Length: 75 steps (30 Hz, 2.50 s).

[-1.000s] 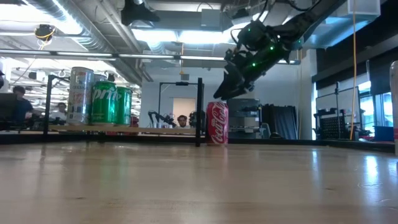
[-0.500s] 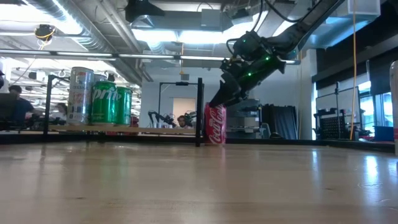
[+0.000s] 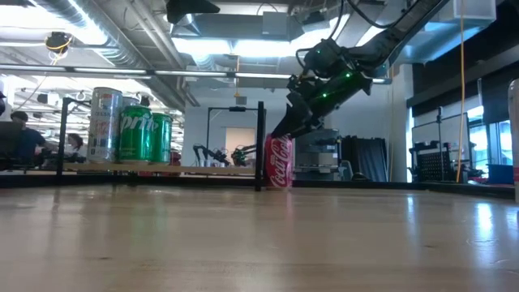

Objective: Place canned beverage on shelf
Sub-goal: Put the top red-white soda can on the shelf

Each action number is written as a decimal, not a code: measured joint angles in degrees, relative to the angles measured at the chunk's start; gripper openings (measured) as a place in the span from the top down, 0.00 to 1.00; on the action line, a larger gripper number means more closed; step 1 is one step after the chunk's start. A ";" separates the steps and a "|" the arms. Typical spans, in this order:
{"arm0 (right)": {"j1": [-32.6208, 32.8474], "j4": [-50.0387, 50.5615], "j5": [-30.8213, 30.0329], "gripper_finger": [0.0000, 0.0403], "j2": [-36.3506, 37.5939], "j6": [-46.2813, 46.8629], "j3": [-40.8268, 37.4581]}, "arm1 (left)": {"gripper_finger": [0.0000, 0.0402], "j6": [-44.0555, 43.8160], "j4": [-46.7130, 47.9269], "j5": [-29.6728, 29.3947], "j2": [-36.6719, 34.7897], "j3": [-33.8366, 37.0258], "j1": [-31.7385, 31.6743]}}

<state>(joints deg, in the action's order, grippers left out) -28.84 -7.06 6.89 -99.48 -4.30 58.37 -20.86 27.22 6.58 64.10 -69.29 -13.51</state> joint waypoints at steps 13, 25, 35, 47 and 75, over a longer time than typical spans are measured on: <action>0.00 10.89 -1.85 0.51 9.58 0.26 -0.25 | 0.20 1.13 0.64 -0.18 -0.13 -0.01 2.12; 8.26 23.71 -3.05 0.51 17.54 5.67 -0.30 | 0.20 5.01 5.63 -1.10 -0.15 -0.01 6.69; 18.05 23.60 -2.77 0.51 20.87 13.16 2.03 | 0.20 6.43 9.25 -1.89 -2.42 -0.01 8.86; 20.18 22.89 -6.68 0.52 12.25 11.88 19.28 | 0.20 3.20 19.11 -11.77 -10.41 -0.03 9.61; 9.76 14.56 -8.84 0.52 -22.99 8.27 48.34 | 0.20 -1.57 23.28 -22.10 -15.70 -0.03 9.52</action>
<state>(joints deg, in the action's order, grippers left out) -19.08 7.50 -1.95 -122.48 3.96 106.72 -22.44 50.50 -15.52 48.40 -69.32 -3.99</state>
